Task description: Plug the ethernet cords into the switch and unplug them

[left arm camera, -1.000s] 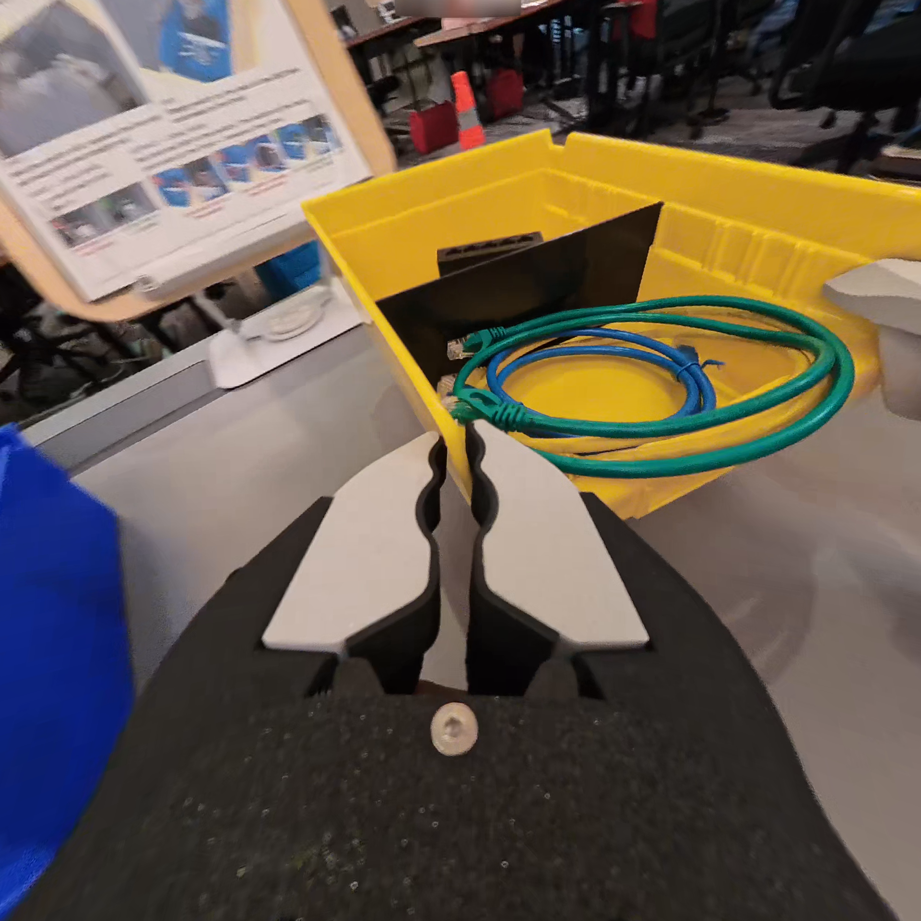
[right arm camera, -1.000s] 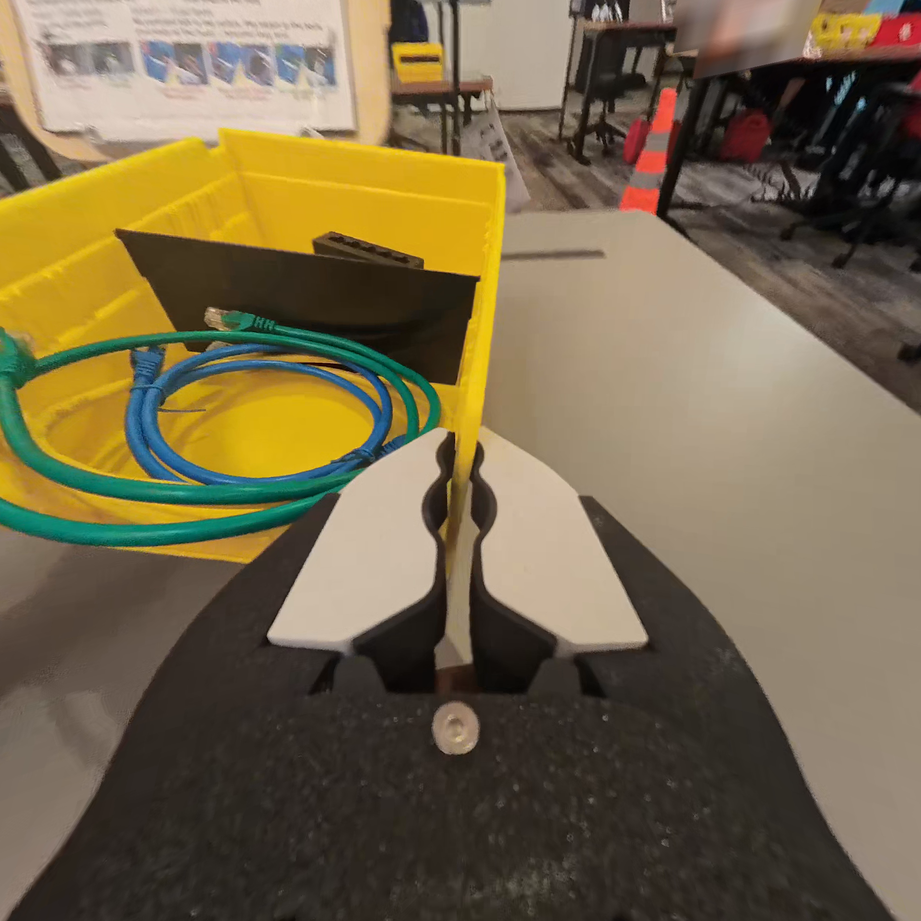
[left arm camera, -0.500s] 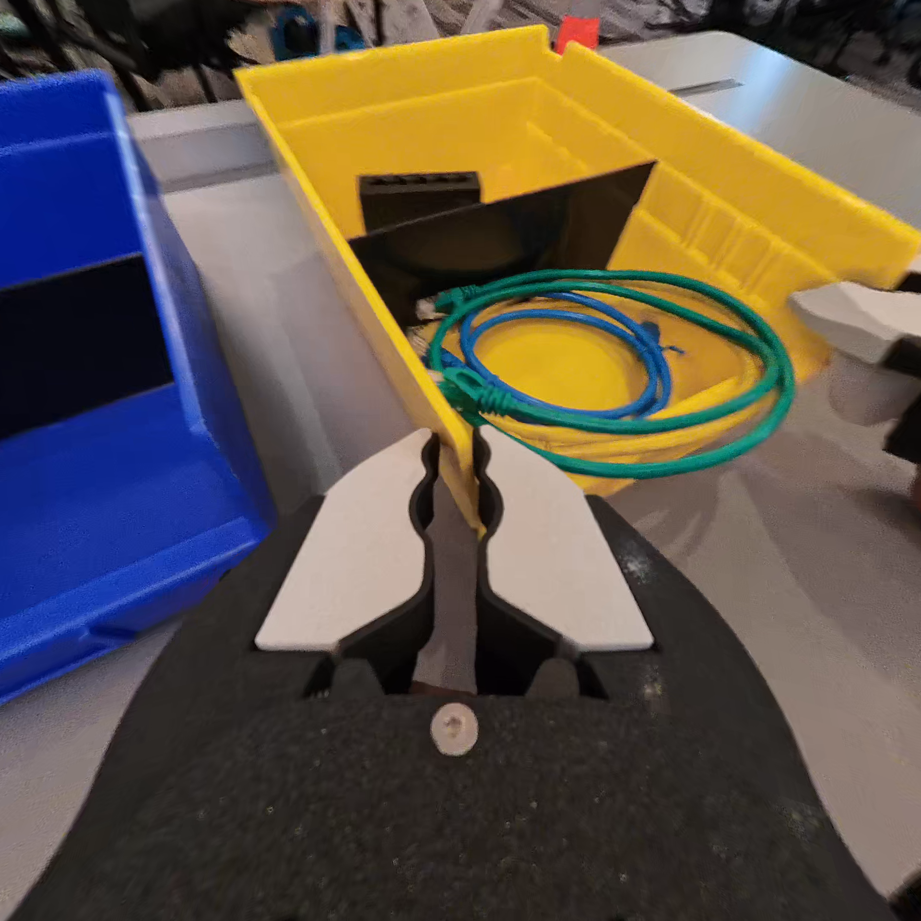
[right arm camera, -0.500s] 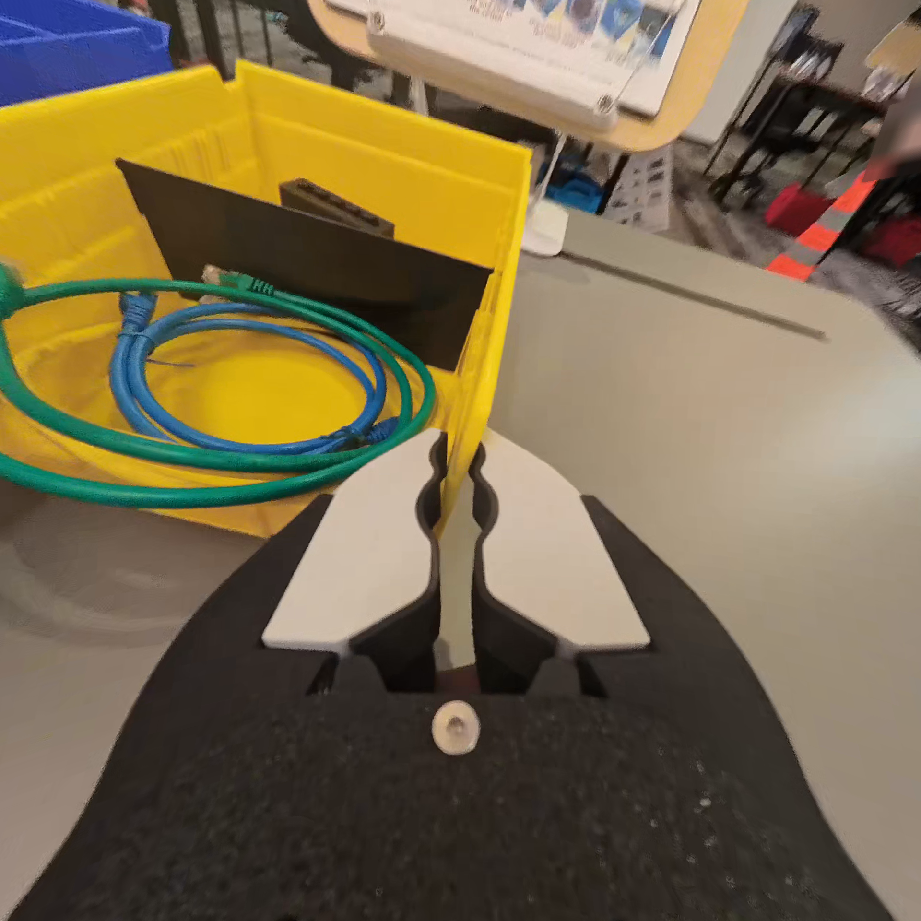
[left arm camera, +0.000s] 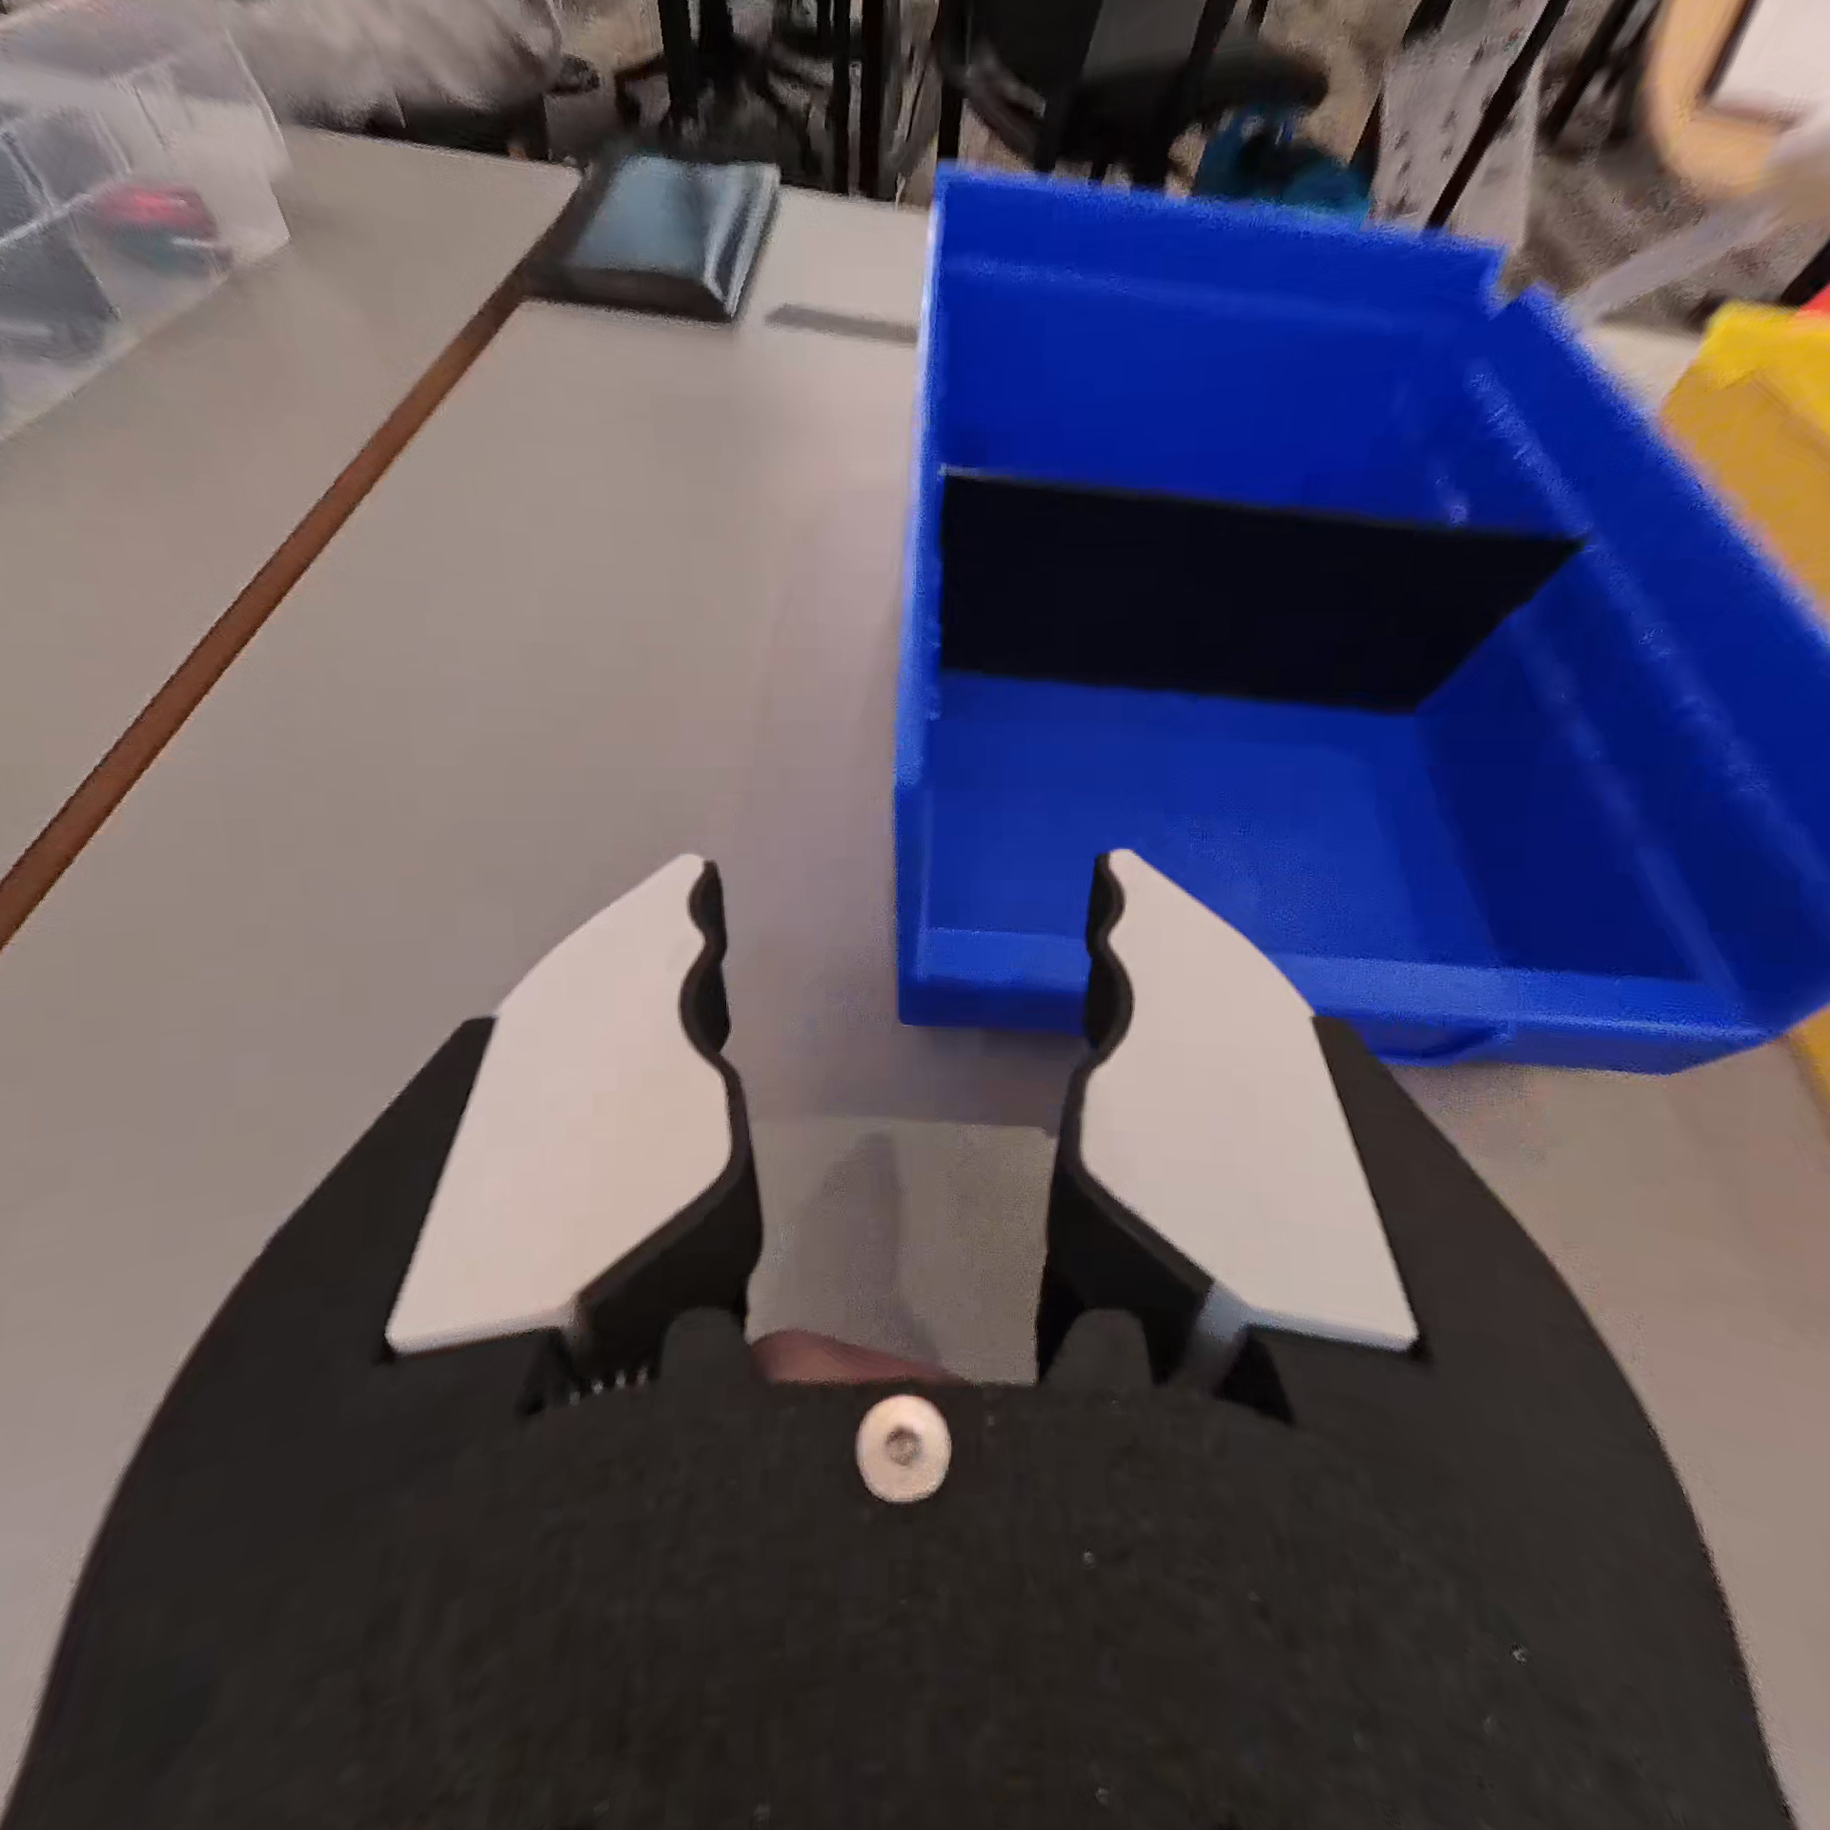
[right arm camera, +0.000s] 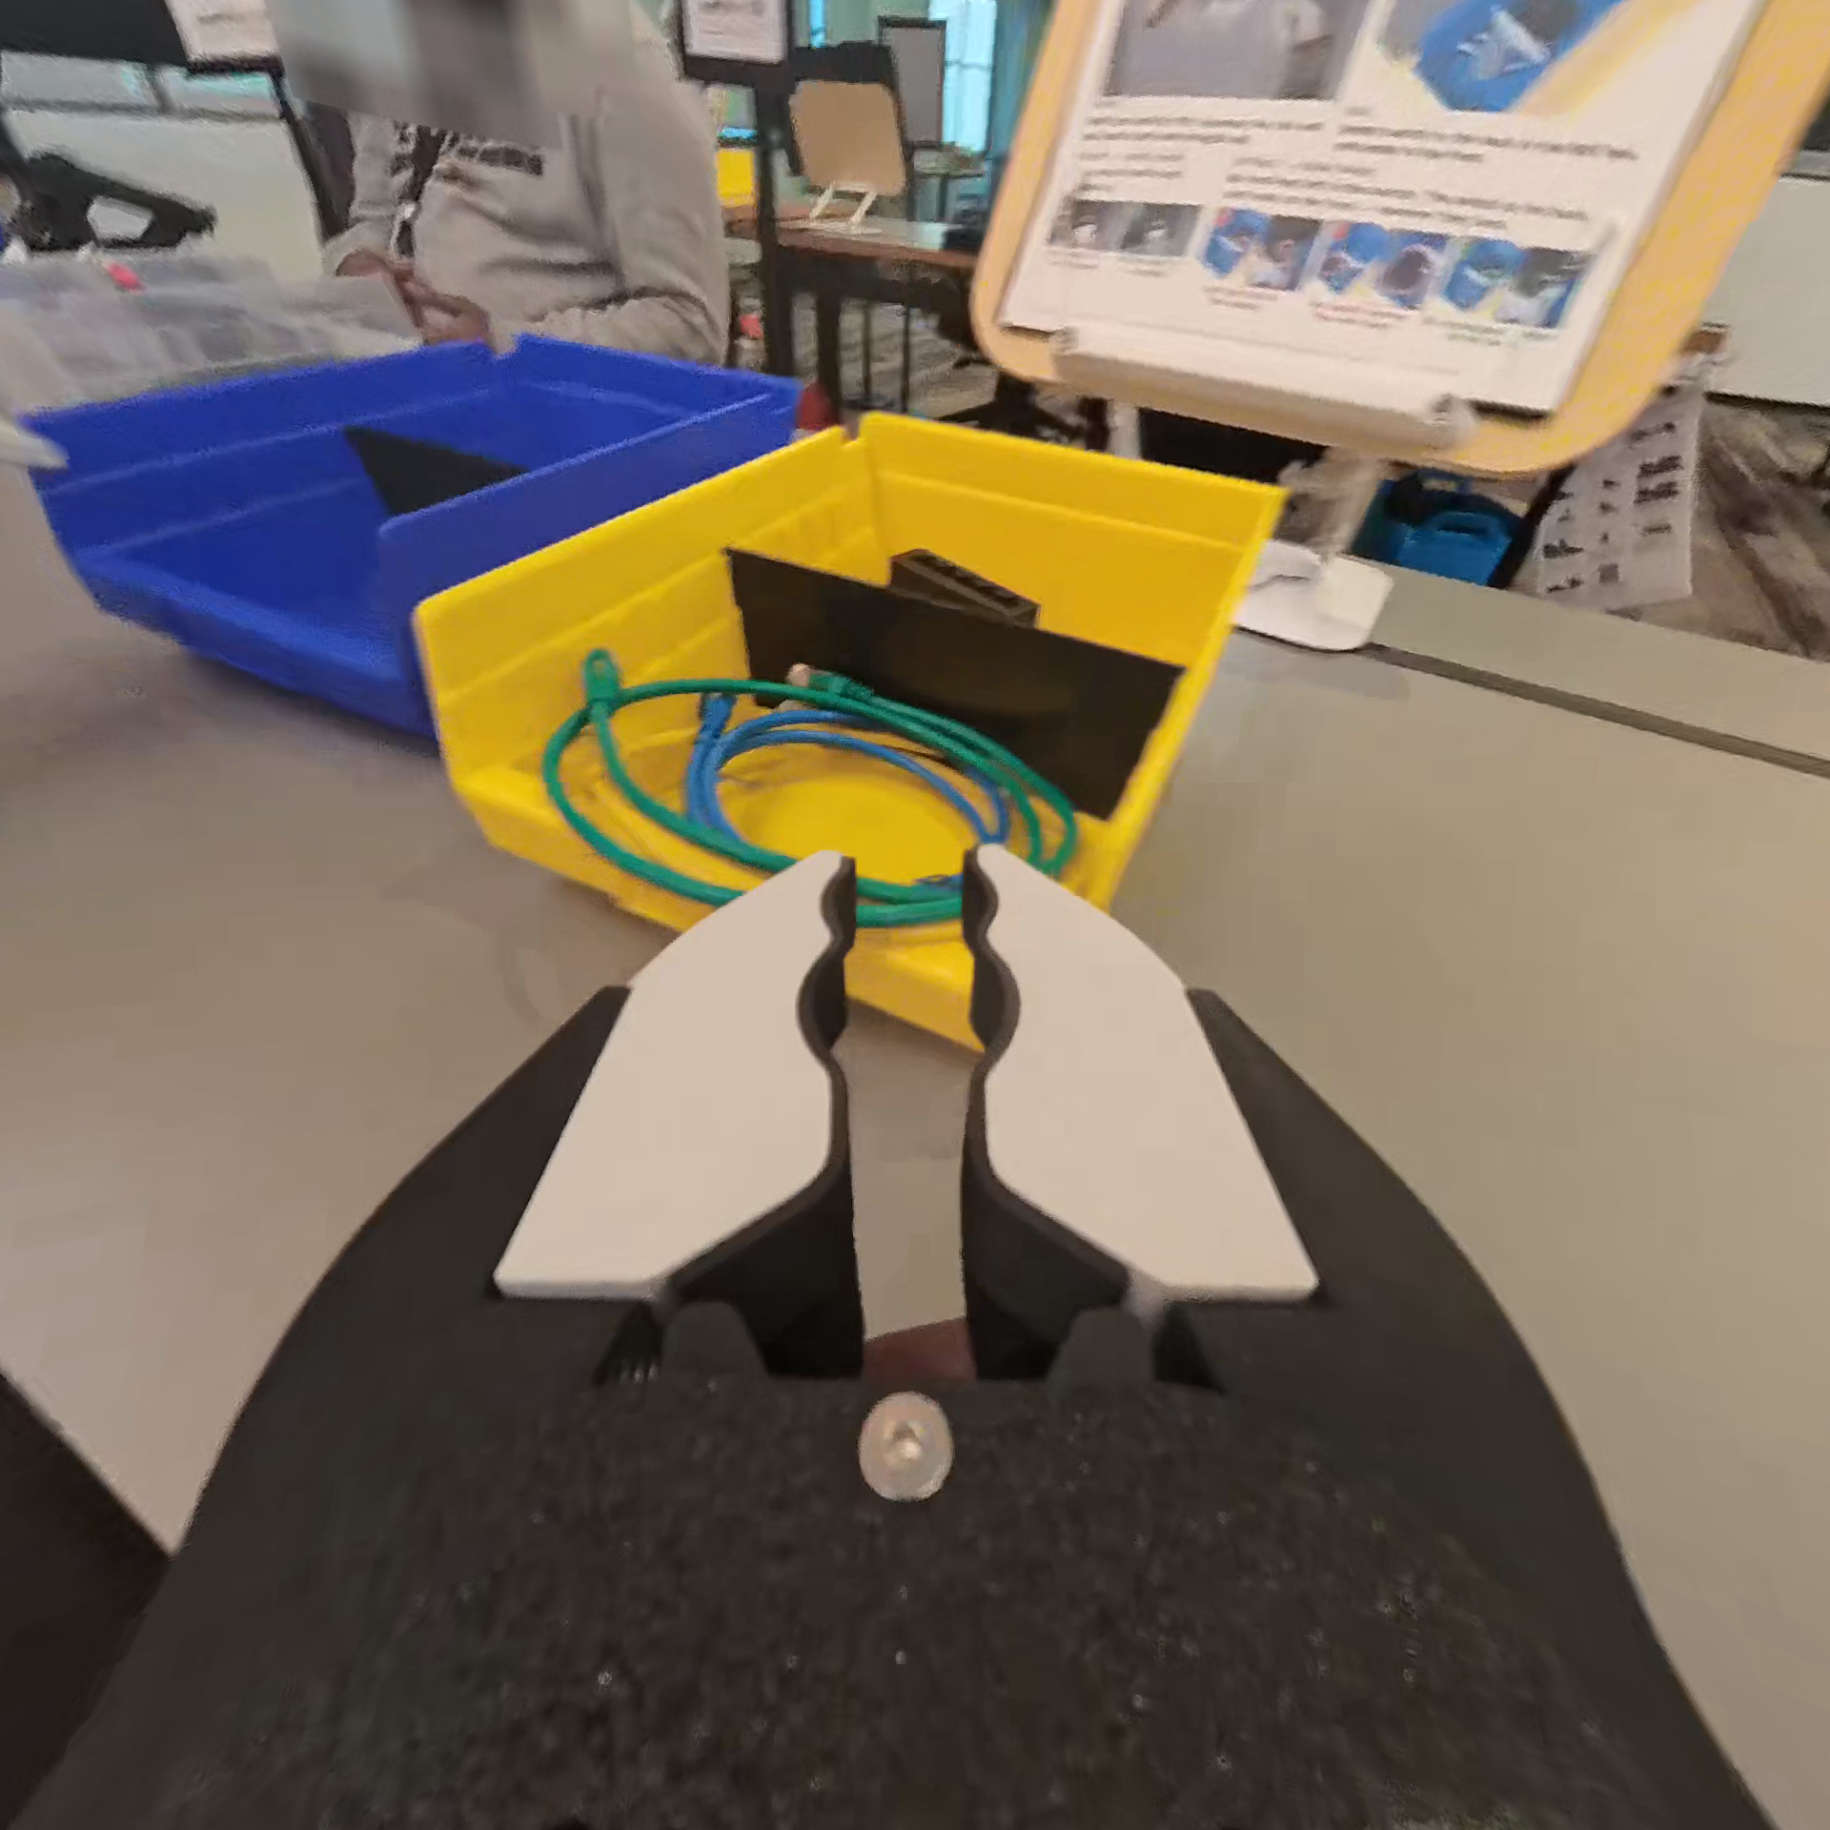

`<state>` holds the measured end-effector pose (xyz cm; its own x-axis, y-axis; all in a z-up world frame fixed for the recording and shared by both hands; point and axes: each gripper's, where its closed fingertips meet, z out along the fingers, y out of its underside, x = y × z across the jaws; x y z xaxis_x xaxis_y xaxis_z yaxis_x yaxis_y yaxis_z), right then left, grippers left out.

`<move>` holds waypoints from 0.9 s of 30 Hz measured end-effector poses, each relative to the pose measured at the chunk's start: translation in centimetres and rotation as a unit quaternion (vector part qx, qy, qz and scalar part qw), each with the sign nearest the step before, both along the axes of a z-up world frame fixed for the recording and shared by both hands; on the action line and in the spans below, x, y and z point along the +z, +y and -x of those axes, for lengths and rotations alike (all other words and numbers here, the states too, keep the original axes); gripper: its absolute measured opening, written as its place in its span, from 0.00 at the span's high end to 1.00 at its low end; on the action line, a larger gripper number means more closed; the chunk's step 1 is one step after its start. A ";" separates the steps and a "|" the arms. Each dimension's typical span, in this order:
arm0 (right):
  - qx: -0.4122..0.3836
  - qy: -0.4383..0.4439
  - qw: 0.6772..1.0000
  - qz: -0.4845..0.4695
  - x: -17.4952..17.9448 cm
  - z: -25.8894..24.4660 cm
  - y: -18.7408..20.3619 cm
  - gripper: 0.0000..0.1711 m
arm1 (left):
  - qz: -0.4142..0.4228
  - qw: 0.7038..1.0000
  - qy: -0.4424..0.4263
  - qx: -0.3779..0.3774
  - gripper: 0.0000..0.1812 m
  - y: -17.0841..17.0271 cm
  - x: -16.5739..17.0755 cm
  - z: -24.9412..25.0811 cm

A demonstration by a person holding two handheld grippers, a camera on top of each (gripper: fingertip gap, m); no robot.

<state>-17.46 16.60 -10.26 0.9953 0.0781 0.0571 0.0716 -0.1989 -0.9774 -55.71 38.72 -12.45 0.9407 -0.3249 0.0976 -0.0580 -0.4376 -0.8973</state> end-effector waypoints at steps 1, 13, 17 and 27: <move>0.015 -0.008 1.000 0.005 -0.4 1.5 0.0 0.87 | 0.008 1.000 0.015 -0.002 0.62 0.6 -0.8 0.1; 0.133 0.003 0.989 0.060 -1.7 19.1 4.4 0.70 | 0.037 0.999 -0.014 -0.017 0.98 -2.2 -1.5 -0.3; 0.077 0.021 0.989 0.122 -2.7 20.1 8.6 0.67 | 0.034 0.999 -0.006 -0.014 0.98 -6.2 -1.5 0.5; 0.052 0.004 0.992 0.116 -2.1 20.0 7.7 0.96 | -0.108 0.991 0.075 -0.012 0.98 -11.6 6.4 -0.1</move>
<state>-37.48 24.30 -12.38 0.9814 0.1913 0.0174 0.0961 -0.4107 -0.9067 -55.57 27.13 -6.03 0.9308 -0.3461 -0.1176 -0.2066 -0.2328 -0.9503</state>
